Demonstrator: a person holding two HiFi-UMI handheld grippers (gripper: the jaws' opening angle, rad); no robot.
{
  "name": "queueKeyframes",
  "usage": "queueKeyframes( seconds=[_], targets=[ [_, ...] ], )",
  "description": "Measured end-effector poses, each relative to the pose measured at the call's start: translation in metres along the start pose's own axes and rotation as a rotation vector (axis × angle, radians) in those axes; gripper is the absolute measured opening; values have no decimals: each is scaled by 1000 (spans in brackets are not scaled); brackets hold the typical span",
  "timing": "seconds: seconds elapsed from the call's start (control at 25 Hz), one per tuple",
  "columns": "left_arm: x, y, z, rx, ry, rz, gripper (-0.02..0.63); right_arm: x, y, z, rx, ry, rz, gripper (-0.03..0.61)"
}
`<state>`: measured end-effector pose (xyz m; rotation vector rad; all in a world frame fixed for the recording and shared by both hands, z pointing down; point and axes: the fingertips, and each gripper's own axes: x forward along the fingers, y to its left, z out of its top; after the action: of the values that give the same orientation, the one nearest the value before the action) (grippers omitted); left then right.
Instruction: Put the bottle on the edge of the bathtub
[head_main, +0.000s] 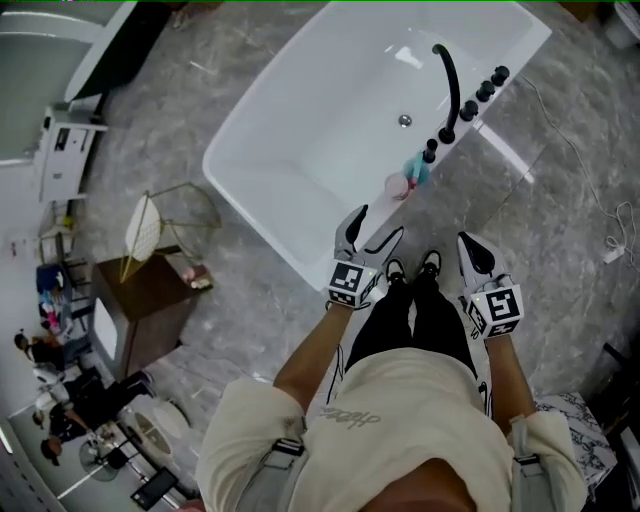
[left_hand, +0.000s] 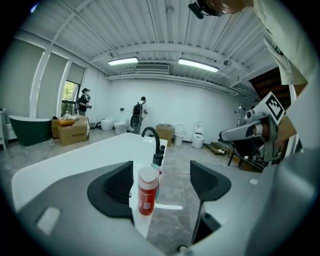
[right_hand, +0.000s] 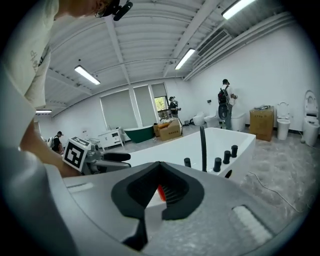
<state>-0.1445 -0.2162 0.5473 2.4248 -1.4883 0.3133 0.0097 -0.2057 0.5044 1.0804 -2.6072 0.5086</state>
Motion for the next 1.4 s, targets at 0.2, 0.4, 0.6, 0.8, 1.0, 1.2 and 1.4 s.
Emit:
queueKeyframes(
  seconds=[0.2, 0.4, 0.6, 0.8, 1.0, 1.2, 1.4],
  targets=[
    [-30, 7, 50, 1, -65, 100, 223, -4, 10, 38, -61, -70, 5, 2],
    [-67, 29, 92, -54, -142, 259, 49, -14, 18, 63, -51, -122, 16, 2],
    [-66, 39, 130, -7, -171, 258, 14, -14, 11, 105, -93, -205, -5, 2],
    [-67, 29, 172, 91, -213, 235, 14, -26, 0, 143, -130, -270, -39, 2],
    [-78, 26, 211, 144, -236, 198, 14, -36, -2, 180, -178, -320, -70, 2],
    [-84, 32, 250, 130, -290, 179, 14, -45, -6, 214, -194, -370, -69, 2],
    [-85, 34, 277, 132, -323, 194, 14, -55, -11, 241, -237, -392, -65, 2]
  ],
)
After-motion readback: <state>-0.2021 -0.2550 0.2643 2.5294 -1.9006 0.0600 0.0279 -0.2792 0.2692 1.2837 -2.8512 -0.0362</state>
